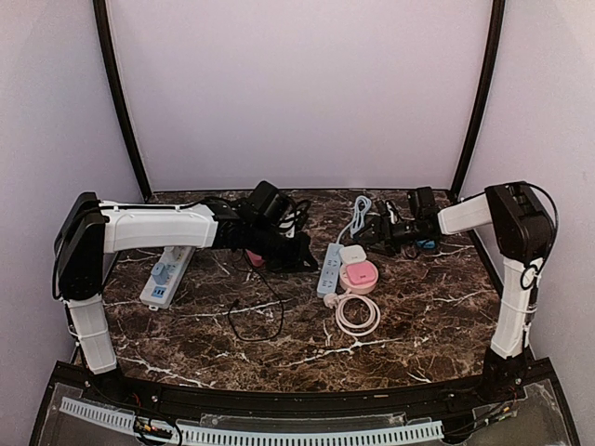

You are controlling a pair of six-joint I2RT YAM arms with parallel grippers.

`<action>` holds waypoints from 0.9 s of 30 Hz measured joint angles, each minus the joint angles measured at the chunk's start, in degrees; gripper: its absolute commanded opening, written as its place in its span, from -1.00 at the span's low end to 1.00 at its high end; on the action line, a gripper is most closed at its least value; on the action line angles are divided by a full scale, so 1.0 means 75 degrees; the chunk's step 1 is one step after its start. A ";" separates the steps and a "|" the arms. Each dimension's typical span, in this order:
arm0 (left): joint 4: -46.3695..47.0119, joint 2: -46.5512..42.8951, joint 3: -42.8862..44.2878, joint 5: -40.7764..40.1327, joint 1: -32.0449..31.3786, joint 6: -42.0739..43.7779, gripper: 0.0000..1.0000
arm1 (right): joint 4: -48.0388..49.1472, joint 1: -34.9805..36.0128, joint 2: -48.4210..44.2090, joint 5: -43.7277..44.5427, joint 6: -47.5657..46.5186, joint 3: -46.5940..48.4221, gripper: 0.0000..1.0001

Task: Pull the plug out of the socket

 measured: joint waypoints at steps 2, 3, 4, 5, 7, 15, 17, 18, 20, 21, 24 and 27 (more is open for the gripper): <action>0.0000 0.0000 0.0000 0.0006 0.0000 -0.0020 -0.99 | -0.0067 0.0000 0.0128 -0.0125 -0.0047 0.0099 0.52; 0.0003 0.0000 0.0000 0.0006 0.0000 -0.0023 -0.99 | -0.0073 0.0000 0.0181 -0.0178 -0.0052 0.0137 0.49; 0.0003 0.0000 0.0000 0.0012 0.0000 -0.0023 -0.99 | -0.0076 0.0000 0.0248 -0.0256 -0.0058 0.0192 0.47; 0.0003 0.0000 0.0000 0.0020 0.0000 -0.0026 -0.99 | -0.0070 0.0000 0.0303 -0.0309 -0.0058 0.0224 0.44; 0.0003 0.0000 0.0000 0.0035 0.0000 -0.0026 -0.99 | -0.0050 0.0000 0.0423 -0.0449 -0.0050 0.0283 0.39; 0.0003 0.0000 0.0000 0.0087 0.0000 -0.0029 -0.99 | 0.0087 0.0000 0.0970 -0.1128 0.0099 0.0356 0.21; 0.0006 0.0000 0.0000 0.0105 0.0000 -0.0032 -0.99 | 0.0169 0.0000 0.0985 -0.1265 0.0163 0.0353 0.07; 0.0006 0.0000 0.0000 0.0117 0.0000 -0.0041 -0.99 | 0.0248 0.0000 0.0985 -0.1335 0.0216 0.0353 -0.02; 0.0009 0.0000 0.0000 0.0149 0.0000 -0.0052 -0.99 | 0.0428 0.0000 0.0985 -0.1445 0.0300 0.0347 -0.12; 0.0012 0.0000 0.0000 0.0169 0.0000 -0.0055 -0.99 | 0.0545 0.0000 0.0985 -0.1504 0.0396 0.0326 -0.14; 0.0047 0.0000 0.0000 0.0227 0.0000 -0.0082 -0.99 | 0.0842 -0.0006 0.0985 -0.1606 0.0595 0.0230 -0.18; 0.0093 0.0000 0.0000 0.0294 0.0000 -0.0099 -0.99 | 0.1102 -0.0006 0.0985 -0.1687 0.0781 0.0082 -0.25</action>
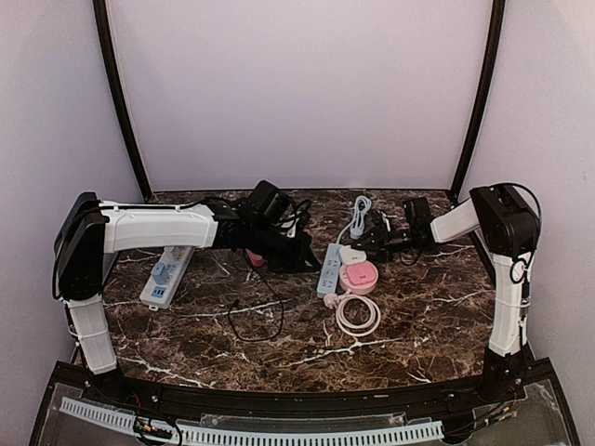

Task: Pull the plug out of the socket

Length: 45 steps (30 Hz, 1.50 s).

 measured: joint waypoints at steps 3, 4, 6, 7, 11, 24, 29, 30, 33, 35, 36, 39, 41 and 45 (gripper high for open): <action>0.0050 0.0000 0.0000 0.0073 0.0000 -0.0006 -0.99 | 0.0227 0.0000 0.0000 -0.0041 0.0152 -0.0140 -0.37; 0.0064 0.0000 0.0000 0.0087 0.0000 -0.0009 -0.99 | 0.0300 0.0000 0.0000 -0.0047 0.0187 -0.0189 -0.40; 0.0079 0.0000 0.0000 0.0117 0.0000 -0.0006 -0.99 | 0.0449 0.0000 0.0000 -0.0055 0.0259 -0.0312 -0.48; 0.0085 0.0000 0.0000 0.0131 0.0000 -0.0009 -0.99 | 0.0527 0.0003 0.0000 -0.0050 0.0318 -0.0396 -0.51; 0.0093 0.0044 0.0000 0.0242 0.0000 -0.0017 -0.99 | 0.1046 -0.0006 -0.0184 -0.0041 0.0624 -0.0933 -0.67; 0.0294 0.0825 0.0303 0.0670 -0.0026 -0.0067 -0.99 | 0.5132 0.0271 -0.1408 0.1075 0.2483 -0.4086 -0.89; 0.0455 0.1119 0.0612 0.0982 -0.0114 -0.0099 -0.99 | 0.7265 0.1157 -0.1445 0.2273 0.3334 -0.5263 -0.85; 0.0504 0.1157 0.0632 0.1046 -0.0134 -0.0108 -0.99 | 0.7612 0.1361 -0.1416 0.2521 0.3462 -0.5432 -0.84; 0.0554 0.1227 0.0656 0.1212 -0.0198 -0.0119 -0.99 | 0.8390 0.1897 -0.1303 0.3238 0.3745 -0.5741 -0.76; 0.0551 0.1256 0.0656 0.1291 -0.0242 -0.0117 -0.99 | 0.8580 0.2087 -0.1279 0.3541 0.3803 -0.5791 -0.71; 0.0545 0.1268 0.0656 0.1314 -0.0268 -0.0114 -0.99 | 0.8612 0.2154 -0.1274 0.3640 0.3829 -0.5796 -0.66; 0.0539 0.1271 0.0653 0.1402 -0.0344 -0.0082 -1.00 | 0.8591 0.2174 -0.1274 0.3762 0.3838 -0.5785 -0.59; 0.0542 0.1271 0.0624 0.1443 -0.0396 -0.0050 -1.00 | 0.8446 0.2177 -0.1274 0.3806 0.3780 -0.5729 -0.51; 0.0507 0.1274 0.0428 0.1457 -0.0449 0.0000 -1.00 | 0.8003 0.2174 -0.1239 0.3791 0.3631 -0.5563 -0.44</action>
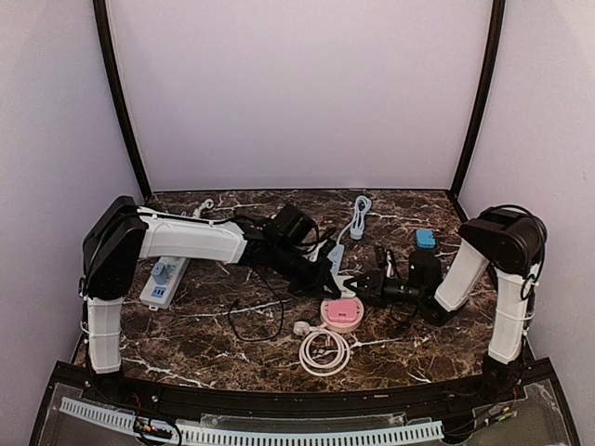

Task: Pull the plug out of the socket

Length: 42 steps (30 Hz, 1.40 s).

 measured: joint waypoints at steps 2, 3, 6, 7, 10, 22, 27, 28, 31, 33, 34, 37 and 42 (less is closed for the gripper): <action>-0.0032 0.0023 -0.0087 -0.0003 -0.0029 0.0026 -1.00 | -0.0119 -0.0006 0.0017 -0.0044 -0.0064 0.0052 -0.42; -0.0055 0.0044 -0.0111 -0.0006 -0.0038 0.0041 -1.00 | -0.0160 -0.0026 0.0023 -0.0082 -0.0082 0.0073 -0.41; -0.0099 0.0128 -0.0114 -0.0012 -0.0073 0.0079 -1.00 | -0.0233 -0.0085 0.0058 -0.0219 -0.0114 0.0096 -0.39; -0.0108 0.0160 -0.0114 -0.0012 -0.0093 0.0082 -1.00 | -0.0265 -0.0108 0.0058 -0.0262 -0.0119 0.0096 -0.39; -0.0111 0.0239 -0.0114 -0.0012 -0.0154 0.0082 -1.00 | -0.0294 -0.0198 0.0070 -0.0408 -0.0131 0.0099 -0.42; -0.0096 0.0437 -0.0082 0.0003 -0.0216 0.0050 -1.00 | -0.0070 -0.0411 0.0233 -0.1215 0.0189 0.0262 -0.68; -0.0152 0.0440 -0.0050 -0.0044 -0.0221 0.0044 -1.00 | 0.0329 -0.0440 0.0332 -0.1562 0.0629 0.0358 -0.85; -0.0169 0.0440 -0.0044 -0.0061 -0.0227 0.0047 -1.00 | 0.0370 -0.0449 0.0370 -0.1588 0.0726 0.0361 -0.87; -0.0230 0.0440 -0.0020 -0.0149 -0.0242 0.0058 -1.00 | 0.0425 -0.0484 0.0431 -0.1641 0.1000 0.0361 -0.92; -0.0256 0.0440 -0.0012 -0.0195 -0.0248 0.0079 -1.00 | 0.0417 -0.0490 0.0431 -0.1647 0.1145 0.0361 -0.97; -0.0256 0.0440 -0.0012 -0.0204 -0.0248 0.0082 -1.00 | 0.0399 -0.0498 0.0431 -0.1652 0.1215 0.0361 -0.99; -0.0256 0.0440 -0.0012 -0.0230 -0.0248 0.0085 -1.00 | 0.0341 -0.0513 0.0428 -0.1658 0.1451 0.0361 -1.00; -0.0265 0.0440 -0.0012 -0.0239 -0.0251 0.0087 -1.00 | 0.0117 -0.0525 0.0315 -0.1655 0.1784 0.0361 -1.00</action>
